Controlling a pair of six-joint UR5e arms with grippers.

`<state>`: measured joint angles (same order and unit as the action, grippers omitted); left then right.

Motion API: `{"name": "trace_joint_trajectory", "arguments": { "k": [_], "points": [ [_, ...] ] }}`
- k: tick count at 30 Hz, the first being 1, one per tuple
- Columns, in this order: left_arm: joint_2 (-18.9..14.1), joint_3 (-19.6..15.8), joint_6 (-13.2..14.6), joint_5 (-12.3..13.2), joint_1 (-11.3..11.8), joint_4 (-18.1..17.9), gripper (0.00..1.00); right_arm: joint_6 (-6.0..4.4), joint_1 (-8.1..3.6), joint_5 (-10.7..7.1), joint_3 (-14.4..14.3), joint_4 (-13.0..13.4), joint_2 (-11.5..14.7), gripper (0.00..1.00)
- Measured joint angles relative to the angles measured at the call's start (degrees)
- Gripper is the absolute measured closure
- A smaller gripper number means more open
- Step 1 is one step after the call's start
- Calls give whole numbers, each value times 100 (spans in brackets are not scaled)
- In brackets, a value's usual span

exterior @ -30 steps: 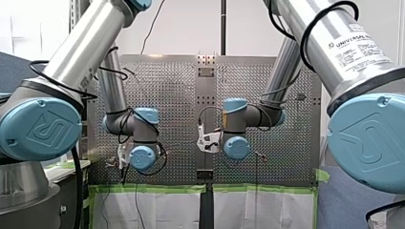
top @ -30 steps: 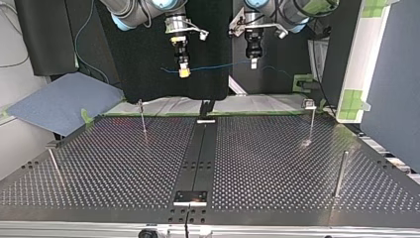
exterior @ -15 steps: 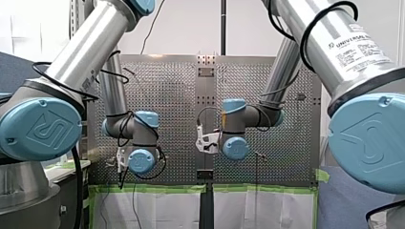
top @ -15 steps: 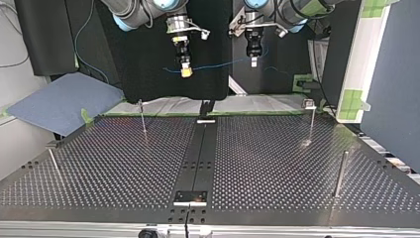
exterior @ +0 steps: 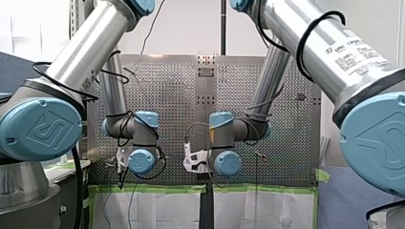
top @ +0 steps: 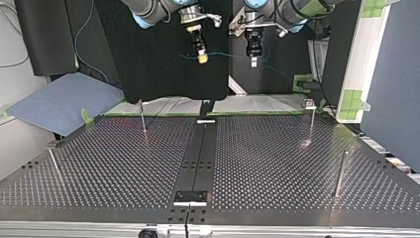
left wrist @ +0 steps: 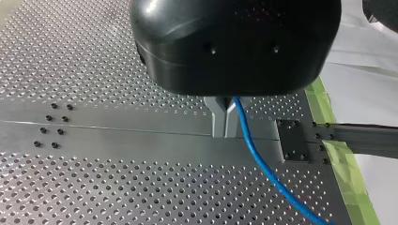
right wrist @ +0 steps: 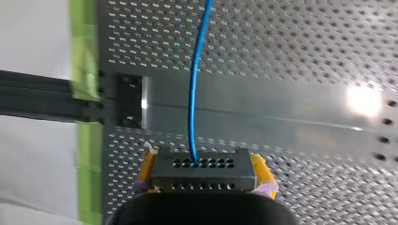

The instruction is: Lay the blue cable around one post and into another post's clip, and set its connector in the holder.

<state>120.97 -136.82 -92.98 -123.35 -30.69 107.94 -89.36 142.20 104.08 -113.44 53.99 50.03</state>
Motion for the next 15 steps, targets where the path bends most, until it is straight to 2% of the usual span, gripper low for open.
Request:
{"name": "trace_joint_trajectory", "arguments": {
  "k": [4,9,12,15],
  "points": [
    [0,0,0,0,0,0,100,-4,20,0,1,-8,-157,100],
    [-21,-21,-21,-20,-20,21,100,-7,23,1,1,-8,-195,100],
    [-109,-78,-98,-110,-109,108,100,-80,50,75,53,20,-148,100],
    [-228,-103,-111,-228,-228,228,100,-216,74,210,150,-29,-25,100]
  ]
}}
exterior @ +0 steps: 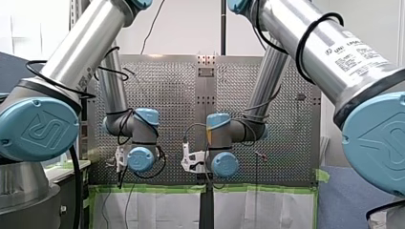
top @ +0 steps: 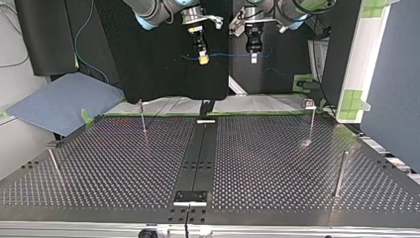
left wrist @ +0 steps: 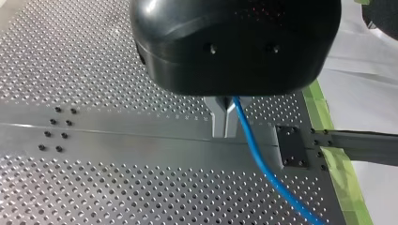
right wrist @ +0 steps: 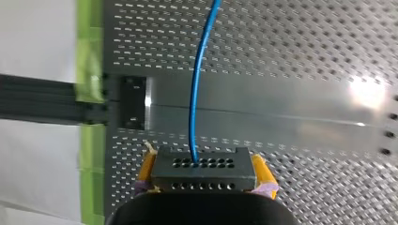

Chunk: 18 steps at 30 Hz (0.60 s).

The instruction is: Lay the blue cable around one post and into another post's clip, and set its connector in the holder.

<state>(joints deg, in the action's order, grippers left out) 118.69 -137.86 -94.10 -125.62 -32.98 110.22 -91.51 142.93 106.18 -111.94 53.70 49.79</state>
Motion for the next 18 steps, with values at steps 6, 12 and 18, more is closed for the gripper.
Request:
{"name": "trace_joint_trajectory", "arguments": {
  "k": [6,12,18],
  "points": [
    [-280,-6,-1,-281,-278,280,100,-290,-35,226,60,-246,287,100],
    [-634,-7,-23,-555,-356,632,100,-596,-139,259,80,-353,600,100],
    [-930,48,-47,-613,-226,928,100,-630,-246,250,219,-564,924,100]
  ]
}}
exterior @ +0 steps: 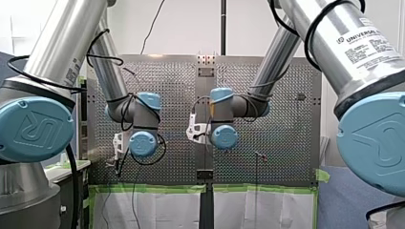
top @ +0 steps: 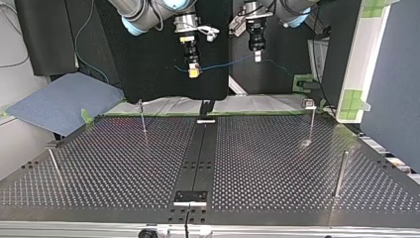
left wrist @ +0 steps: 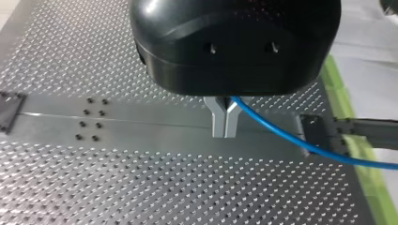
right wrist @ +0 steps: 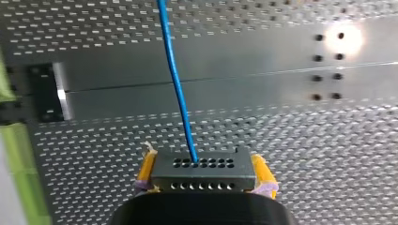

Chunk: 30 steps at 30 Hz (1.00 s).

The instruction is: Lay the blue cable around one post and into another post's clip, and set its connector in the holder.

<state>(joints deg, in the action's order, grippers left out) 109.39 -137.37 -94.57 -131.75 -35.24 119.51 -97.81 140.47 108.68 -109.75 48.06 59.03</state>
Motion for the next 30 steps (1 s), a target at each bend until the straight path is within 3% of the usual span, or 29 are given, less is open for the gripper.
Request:
{"name": "trace_joint_trajectory", "arguments": {
  "k": [11,19,25,30],
  "points": [
    [-567,430,-94,10,295,567,100,49,-15,-28,493,-530,493,100],
    [-969,527,-339,260,680,970,100,50,-15,-57,905,-882,551,100],
    [-1276,675,-478,106,987,1276,100,55,-15,-149,1141,-1054,553,100],
    [-1536,834,-534,45,1167,1539,100,125,-15,-194,1339,-1248,554,100]
  ]
}}
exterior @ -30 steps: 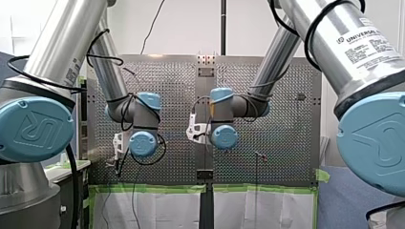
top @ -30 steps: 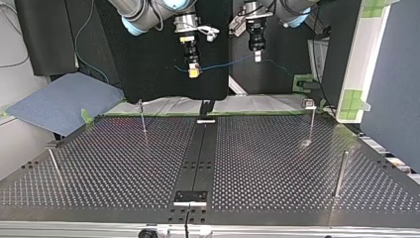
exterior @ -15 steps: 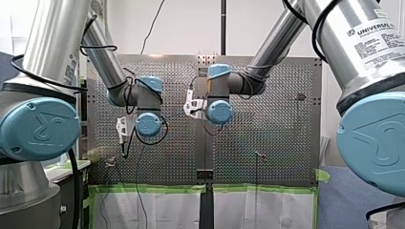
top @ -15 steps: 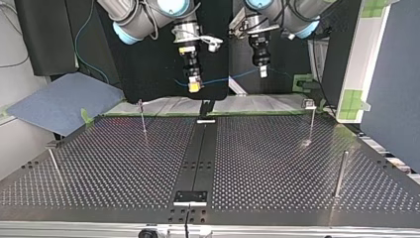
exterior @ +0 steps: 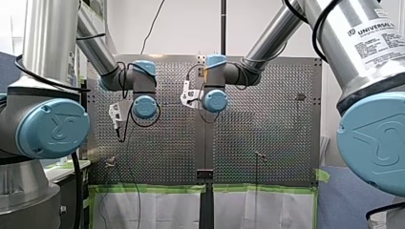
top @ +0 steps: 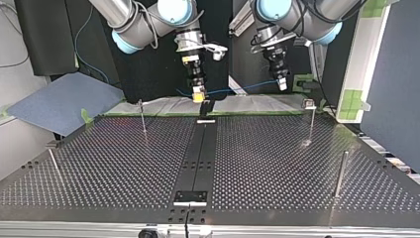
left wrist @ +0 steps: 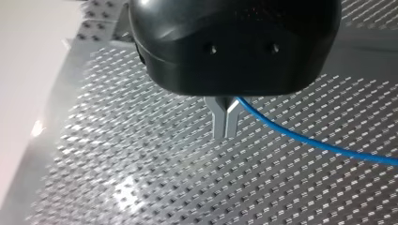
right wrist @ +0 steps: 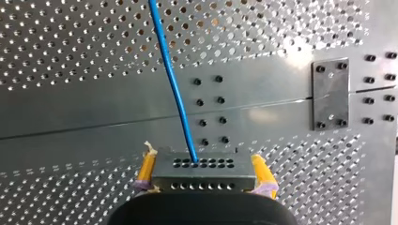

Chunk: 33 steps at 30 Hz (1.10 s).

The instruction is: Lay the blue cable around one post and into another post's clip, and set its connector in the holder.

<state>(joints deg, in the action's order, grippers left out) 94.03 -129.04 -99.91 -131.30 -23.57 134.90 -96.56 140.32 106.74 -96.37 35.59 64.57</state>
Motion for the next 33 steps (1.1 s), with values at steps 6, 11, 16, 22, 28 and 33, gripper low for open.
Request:
{"name": "trace_joint_trajectory", "arguments": {
  "k": [6,11,16,22,28,33],
  "points": [
    [-353,161,-61,-153,93,352,100,64,0,-188,297,-260,0,100],
    [-608,336,-71,-208,173,606,100,88,6,-405,532,-354,-1,100],
    [-831,541,-85,-222,258,828,100,112,39,-537,800,-542,-6,100],
    [-1114,799,-108,-220,368,1108,100,202,55,-629,1110,-792,-9,100],
    [-1411,917,-201,-213,469,1286,100,248,60,-725,1387,-1028,-9,100],
    [-1654,1020,-200,-161,549,1336,100,265,76,-785,1599,-1156,-9,100]
  ]
}}
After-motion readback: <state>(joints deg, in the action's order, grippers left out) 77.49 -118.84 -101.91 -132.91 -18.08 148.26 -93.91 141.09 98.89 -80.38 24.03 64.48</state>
